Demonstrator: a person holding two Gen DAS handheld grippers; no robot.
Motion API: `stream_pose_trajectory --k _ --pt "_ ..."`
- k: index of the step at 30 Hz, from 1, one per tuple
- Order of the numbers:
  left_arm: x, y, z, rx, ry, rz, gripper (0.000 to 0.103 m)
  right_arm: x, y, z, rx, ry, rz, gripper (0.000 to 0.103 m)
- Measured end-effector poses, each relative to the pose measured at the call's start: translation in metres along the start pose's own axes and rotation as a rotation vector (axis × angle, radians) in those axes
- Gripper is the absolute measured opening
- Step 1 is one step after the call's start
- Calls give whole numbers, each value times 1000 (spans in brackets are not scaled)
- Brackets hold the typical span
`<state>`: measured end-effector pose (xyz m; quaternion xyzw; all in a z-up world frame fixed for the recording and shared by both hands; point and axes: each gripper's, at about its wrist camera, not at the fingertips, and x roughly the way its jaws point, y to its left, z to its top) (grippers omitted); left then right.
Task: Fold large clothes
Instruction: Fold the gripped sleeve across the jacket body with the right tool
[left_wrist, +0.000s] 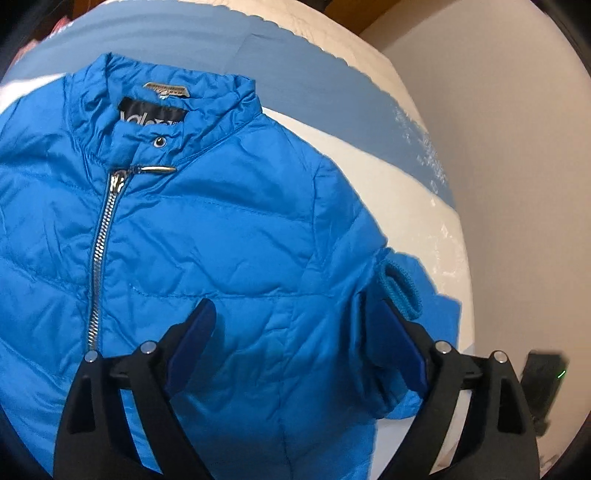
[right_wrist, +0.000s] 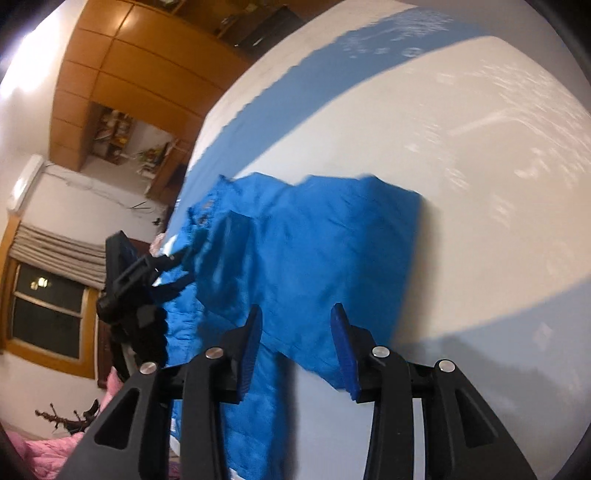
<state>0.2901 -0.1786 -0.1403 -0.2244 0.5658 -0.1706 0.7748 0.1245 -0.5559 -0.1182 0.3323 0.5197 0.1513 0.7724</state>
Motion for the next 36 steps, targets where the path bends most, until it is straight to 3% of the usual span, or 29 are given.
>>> stream_pose_trajectory --k 4,7,11,15,17,18,19,21,23,25,30,36 --pt "-9 4 0 -62 -58 -67 87 -1 -10 -9 35 -2 5 40" --pt "-3 -3 0 -34 -32 -81 87 2 -9 -12 29 -7 -7 40" --pt "33 -21 -6 61 68 86 87 5 -5 -11 22 -8 -14 40" --pt "56 -36 -16 104 104 116 86 7 -2 -10 12 -3 -27 41" --pt "61 -47 -19 137 113 89 61 9 0 -8 13 -1 -32 41" --pt "61 -50 -20 140 112 80 57 10 1 -7 15 -1 -36 41" --pt "60 -54 -20 144 105 60 45 11 1 -6 16 1 -36 41" --pt "52 -57 -18 143 71 31 22 12 6 -2 5 -1 -36 41" --pt "37 -54 -18 137 25 -23 18 13 11 1 -12 -6 -35 41" --pt "9 -50 -11 147 -42 -33 17 14 18 8 -28 -12 -31 41" --pt "-70 -28 4 157 -225 31 17 22 36 20 -71 -12 -9 41" --pt "-136 31 20 85 -333 170 17 56 76 31 -157 36 43 41"
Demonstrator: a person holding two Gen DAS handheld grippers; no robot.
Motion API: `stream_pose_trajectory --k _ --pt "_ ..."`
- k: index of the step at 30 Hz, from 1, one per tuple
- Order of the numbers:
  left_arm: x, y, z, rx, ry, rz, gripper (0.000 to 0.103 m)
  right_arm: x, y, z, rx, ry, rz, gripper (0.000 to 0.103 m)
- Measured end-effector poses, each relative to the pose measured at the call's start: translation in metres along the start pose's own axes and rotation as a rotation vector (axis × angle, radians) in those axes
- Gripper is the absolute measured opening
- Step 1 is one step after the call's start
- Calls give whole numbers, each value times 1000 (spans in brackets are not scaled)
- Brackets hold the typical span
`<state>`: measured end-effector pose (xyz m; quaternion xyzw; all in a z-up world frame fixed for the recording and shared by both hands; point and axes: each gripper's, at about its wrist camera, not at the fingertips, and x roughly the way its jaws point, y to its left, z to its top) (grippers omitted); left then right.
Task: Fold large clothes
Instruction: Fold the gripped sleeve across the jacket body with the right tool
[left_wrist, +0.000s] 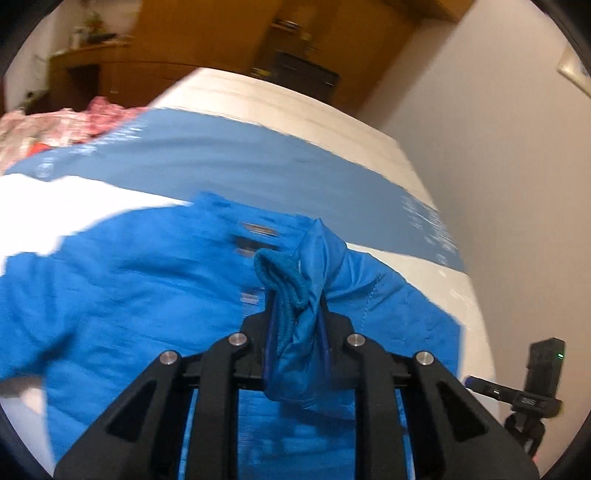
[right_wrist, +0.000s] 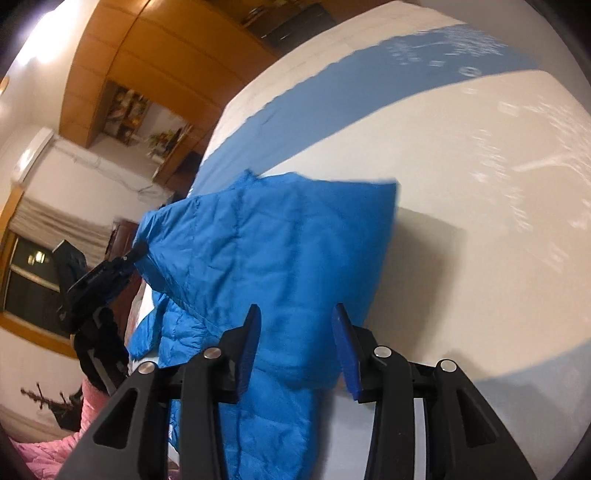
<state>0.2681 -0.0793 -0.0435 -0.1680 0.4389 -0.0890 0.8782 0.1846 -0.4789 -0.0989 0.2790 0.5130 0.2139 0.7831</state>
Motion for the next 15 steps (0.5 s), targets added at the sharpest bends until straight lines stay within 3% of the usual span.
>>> stream_pose_trajectory --k 7,13,15 --pt "-8 81 1 -96 20 188 17 59 36 11 -66 97 38 41" --pt "35 135 -22 -144 164 274 20 105 31 12 -43 185 -53 40" --pt "46 150 -32 -150 184 277 24 120 22 7 -7 213 -43 39"
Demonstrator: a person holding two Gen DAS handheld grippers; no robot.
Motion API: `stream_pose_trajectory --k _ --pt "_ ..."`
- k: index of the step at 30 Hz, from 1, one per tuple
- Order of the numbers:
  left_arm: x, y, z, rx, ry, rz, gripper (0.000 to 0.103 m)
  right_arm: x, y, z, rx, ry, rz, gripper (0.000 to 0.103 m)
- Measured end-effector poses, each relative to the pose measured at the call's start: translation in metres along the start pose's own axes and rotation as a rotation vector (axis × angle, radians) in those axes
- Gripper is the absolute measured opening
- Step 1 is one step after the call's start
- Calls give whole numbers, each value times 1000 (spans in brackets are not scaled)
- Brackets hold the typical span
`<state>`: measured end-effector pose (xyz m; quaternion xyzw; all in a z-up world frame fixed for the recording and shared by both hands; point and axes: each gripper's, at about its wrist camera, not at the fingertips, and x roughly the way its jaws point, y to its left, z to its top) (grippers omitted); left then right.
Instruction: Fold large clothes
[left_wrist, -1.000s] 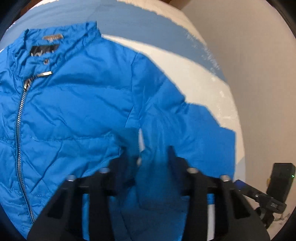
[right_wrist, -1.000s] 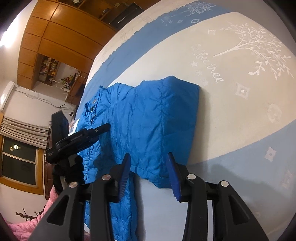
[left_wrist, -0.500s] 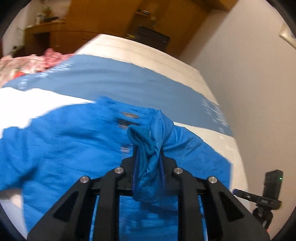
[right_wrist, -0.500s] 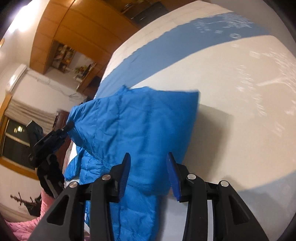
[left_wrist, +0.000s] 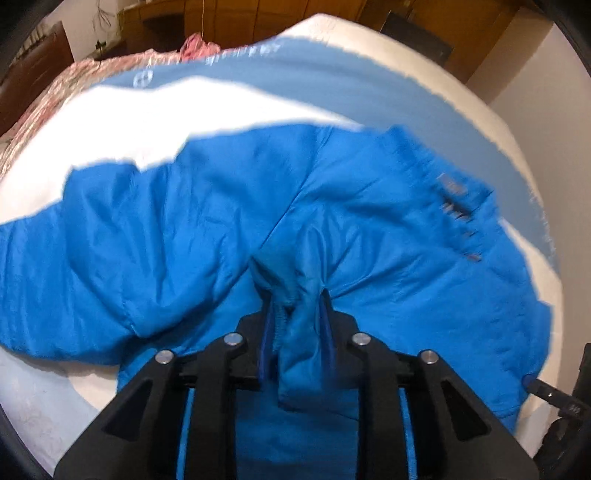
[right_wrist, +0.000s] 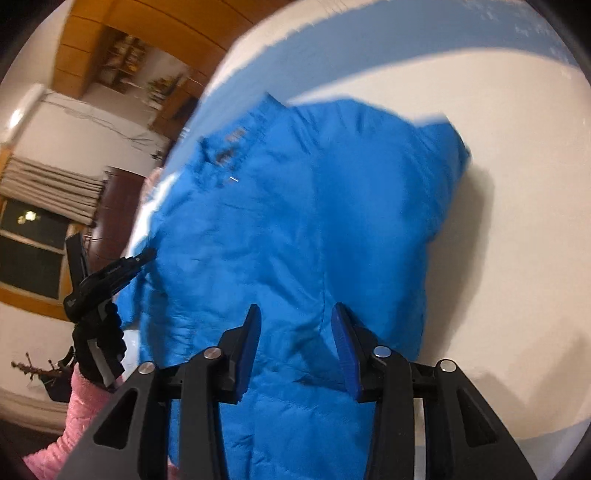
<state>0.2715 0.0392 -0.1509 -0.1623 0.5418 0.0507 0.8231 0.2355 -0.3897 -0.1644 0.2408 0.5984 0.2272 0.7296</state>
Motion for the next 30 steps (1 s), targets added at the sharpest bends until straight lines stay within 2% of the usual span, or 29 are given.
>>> stream_pose_trajectory --k 3,6,7,9,11,13,15,17,19,20,21,26,30 --pt "5 9 -3 -4 -5 -17 26 12 -15 -2 50 15 20 34" --pt "-3 11 2 -5 10 -9 27 10 -15 -1 63 24 18 33" --pt "-9 10 3 -7 8 1 27 6 -9 -1 51 24 -10 33" --pt "-38 4 4 -3 -49 8 28 -5 8 -3 8 -4 -55 37" --pt "-59 -8 1 26 -104 7 28 -17 32 -6 -47 -40 -41 39" --pt "-66 -22 -3 59 -113 -15 28 -19 49 -6 -76 -45 -43 39" --pt "-63 -37 -7 109 -104 -27 28 -13 61 -7 -99 -39 -73 39" --pt "-46 -48 -12 154 -76 5 28 1 68 -7 -101 -22 -106 39" --pt "-27 -50 -13 157 -32 13 28 15 65 -6 -75 5 -122 39" --pt "-12 -47 -15 154 9 20 28 22 63 -6 -66 16 -142 39" --pt "-6 -47 -17 154 18 17 28 29 59 -8 -58 25 -174 39" --pt "2 -46 -22 198 16 -3 28 47 48 -11 -25 9 -172 37" --pt "8 -47 -19 190 33 -18 28 49 54 -10 -30 10 -219 37"
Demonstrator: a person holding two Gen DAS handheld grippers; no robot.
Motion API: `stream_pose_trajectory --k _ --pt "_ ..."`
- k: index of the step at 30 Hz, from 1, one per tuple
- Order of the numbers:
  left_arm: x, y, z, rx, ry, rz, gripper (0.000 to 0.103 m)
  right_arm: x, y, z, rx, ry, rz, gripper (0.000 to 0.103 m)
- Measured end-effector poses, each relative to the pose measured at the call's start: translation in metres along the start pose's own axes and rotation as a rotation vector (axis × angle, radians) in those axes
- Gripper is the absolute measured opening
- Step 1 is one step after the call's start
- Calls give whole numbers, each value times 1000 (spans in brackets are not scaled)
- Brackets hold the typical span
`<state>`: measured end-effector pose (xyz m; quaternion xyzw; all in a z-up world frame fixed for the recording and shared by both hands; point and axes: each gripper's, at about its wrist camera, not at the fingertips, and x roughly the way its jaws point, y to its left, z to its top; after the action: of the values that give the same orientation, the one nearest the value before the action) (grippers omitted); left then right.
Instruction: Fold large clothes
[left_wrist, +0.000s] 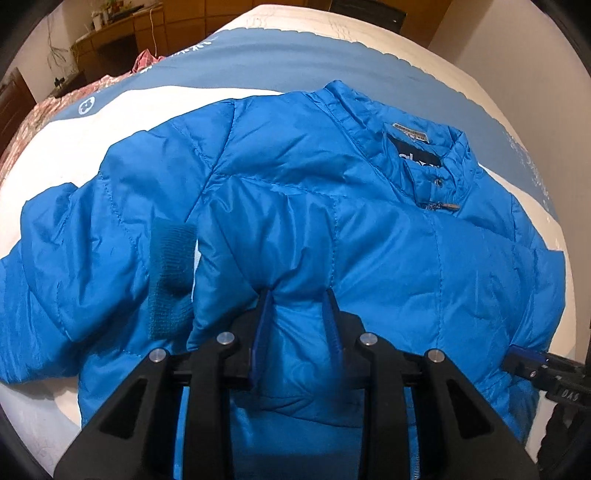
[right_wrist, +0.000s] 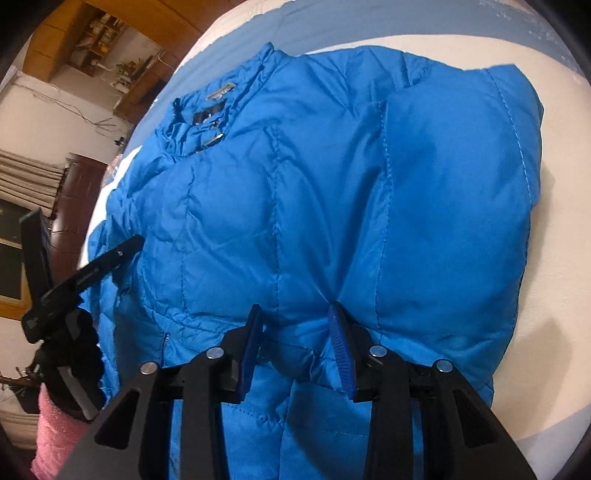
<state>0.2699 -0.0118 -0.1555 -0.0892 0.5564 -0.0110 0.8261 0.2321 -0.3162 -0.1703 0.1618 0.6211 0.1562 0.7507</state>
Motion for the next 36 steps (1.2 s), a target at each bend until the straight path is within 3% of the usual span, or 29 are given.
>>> stream_pose_trajectory --k 2,4,7,11,16,21,28,31,36 --pt "-11 7 2 -26 0 -40 28 -6 3 0 18 4 -19 37" --pt "-30 18 1 -56 -25 -81 29 -26 12 -6 9 -47 -18 41" --pt "-70 56 -9 -105 -93 -102 37 -52 30 -20 -20 -99 17 47" --pt "-114 146 -38 -229 -148 7 39 -65 51 -37 -40 -117 31 48" --pt "-154 282 -88 -449 -157 229 44 -60 68 -45 -42 -110 6 48" --pt "-186 395 -140 -716 -165 301 48 -49 75 -41 -21 -103 -33 48" --pt "-176 497 -176 -1065 -241 40 51 -43 90 -35 -24 -105 -56 48" --pt "-163 510 -175 -1109 -270 -27 52 -40 94 -36 -30 -102 -77 48" --pt "-152 517 -165 -1135 -313 -57 52 -37 91 -38 -14 -92 -92 48"
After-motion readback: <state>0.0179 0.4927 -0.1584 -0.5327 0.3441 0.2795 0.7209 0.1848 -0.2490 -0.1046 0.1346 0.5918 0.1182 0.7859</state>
